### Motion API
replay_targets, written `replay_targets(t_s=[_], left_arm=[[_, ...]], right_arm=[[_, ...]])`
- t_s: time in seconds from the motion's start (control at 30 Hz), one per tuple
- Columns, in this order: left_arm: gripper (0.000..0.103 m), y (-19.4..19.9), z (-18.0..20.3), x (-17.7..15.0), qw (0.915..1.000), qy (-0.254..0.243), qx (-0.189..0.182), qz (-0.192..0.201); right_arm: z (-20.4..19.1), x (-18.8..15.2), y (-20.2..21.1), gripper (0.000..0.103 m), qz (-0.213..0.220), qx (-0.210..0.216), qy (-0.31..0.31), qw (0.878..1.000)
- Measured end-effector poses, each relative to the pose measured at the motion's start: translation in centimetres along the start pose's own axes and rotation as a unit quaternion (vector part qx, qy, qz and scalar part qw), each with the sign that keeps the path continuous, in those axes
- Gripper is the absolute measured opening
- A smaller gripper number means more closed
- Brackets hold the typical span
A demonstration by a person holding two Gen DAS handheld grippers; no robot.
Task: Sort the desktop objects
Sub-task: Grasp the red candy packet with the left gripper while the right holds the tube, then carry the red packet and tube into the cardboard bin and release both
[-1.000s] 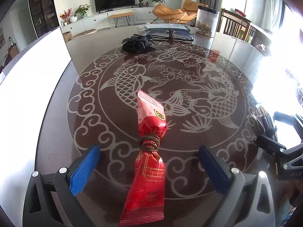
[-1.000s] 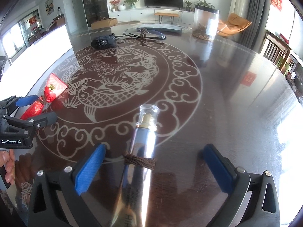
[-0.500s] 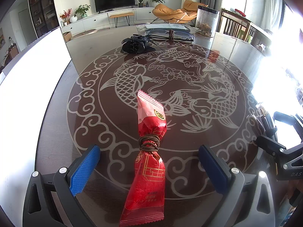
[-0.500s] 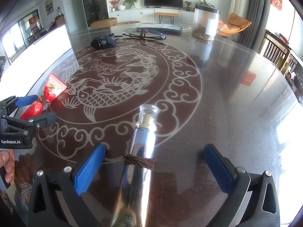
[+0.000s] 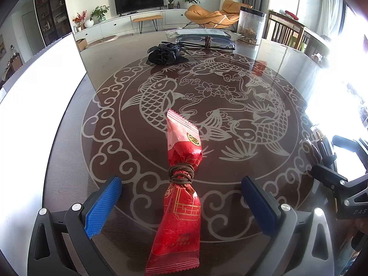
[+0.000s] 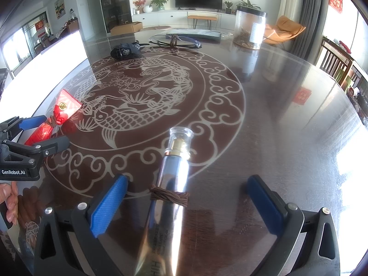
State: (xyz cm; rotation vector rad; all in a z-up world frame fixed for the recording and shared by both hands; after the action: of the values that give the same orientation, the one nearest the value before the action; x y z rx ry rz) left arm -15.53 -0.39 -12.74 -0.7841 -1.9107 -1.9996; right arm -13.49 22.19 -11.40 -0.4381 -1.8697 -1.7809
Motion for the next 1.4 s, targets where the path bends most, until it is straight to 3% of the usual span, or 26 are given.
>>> replay_targets(t_s=[0.13, 0.3, 0.37, 0.4, 0.47, 0.5, 0.53, 0.57, 0.6, 0.63, 0.67, 0.9, 1.1, 1.4], left_arm=[[0.103, 0.2, 0.1, -0.1, 1.0000, 0.000, 0.000, -0.002], [0.103, 0.4, 0.4, -0.1, 0.9959, -0.062, -0.037, -0.055], [0.103, 0.6, 0.4, -0.2, 0.9959, -0.067, -0.037, -0.048], [0.097, 0.7, 0.4, -0.3, 0.9963, -0.066, -0.038, -0.040], [0.070, 1.1, 0.6, -0.1, 0.9964, -0.071, -0.042, -0.020], [0.044, 1.3, 1.0, 0.3, 0.9960, -0.076, -0.044, -0.015], [0.025, 1.3, 1.2, 0.7, 0.9955, -0.082, -0.045, -0.016], [0.023, 1.3, 1.5, 0.9, 0.9950, -0.086, -0.047, -0.021], [0.022, 1.2, 1.8, 1.0, 0.9944, -0.093, -0.045, -0.022], [0.022, 1.4, 2.1, 1.0, 0.9939, -0.100, -0.042, -0.019], [0.022, 1.7, 2.1, 0.8, 0.9937, -0.100, -0.047, -0.016], [0.022, 6.7, 0.2, -1.5, 0.9936, -0.034, -0.099, 0.041], [0.022, 12.6, -1.7, -3.0, 0.9870, 0.009, -0.124, 0.102], [0.022, 23.7, -7.7, -3.2, 0.9723, 0.054, -0.117, 0.195]], right_arm=[[0.1, -0.2, 0.1, 0.103, -0.001, 0.003, 0.002, 1.000], [-0.1, -1.7, 1.3, 0.103, -0.007, 0.017, 0.022, 1.000], [-0.3, -2.5, 1.9, 0.103, -0.008, 0.022, 0.026, 0.999], [-0.4, -2.8, 2.0, 0.103, -0.009, 0.026, 0.027, 0.999], [-0.9, -3.0, 2.3, 0.098, -0.009, 0.034, 0.033, 0.999], [-1.1, -3.0, 2.4, 0.096, -0.010, 0.036, 0.036, 0.999], [-1.3, -2.7, 2.3, 0.089, -0.011, 0.033, 0.038, 0.999], [-1.5, -2.4, 2.3, 0.078, -0.012, 0.028, 0.038, 0.999], [-1.6, -2.0, 2.3, 0.068, -0.010, 0.027, 0.037, 0.999], [-1.5, -1.5, 2.3, 0.040, -0.015, 0.021, 0.032, 0.999], [-1.4, -1.3, 2.3, 0.027, -0.023, 0.021, 0.026, 0.999], [-0.5, -0.4, 5.3, 0.027, -0.017, 0.079, -0.021, 0.997], [-1.6, 1.0, 8.4, 0.027, -0.001, 0.095, -0.007, 0.995], [-7.3, 6.2, 13.8, 0.027, 0.057, 0.132, 0.041, 0.989]])
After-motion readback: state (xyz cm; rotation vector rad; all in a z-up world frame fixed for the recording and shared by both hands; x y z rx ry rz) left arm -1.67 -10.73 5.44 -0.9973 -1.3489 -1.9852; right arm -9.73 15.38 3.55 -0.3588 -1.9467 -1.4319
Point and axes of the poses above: each gripper's, at about its wrist camera, not at the fingertips, and y roughly against the way its jaws point, z to its right, x to its top, the point moved 2 cm from there along -y, roughly the way its jaws point, and after that the axes turned 1 degree about x, right-handed, at the moved point
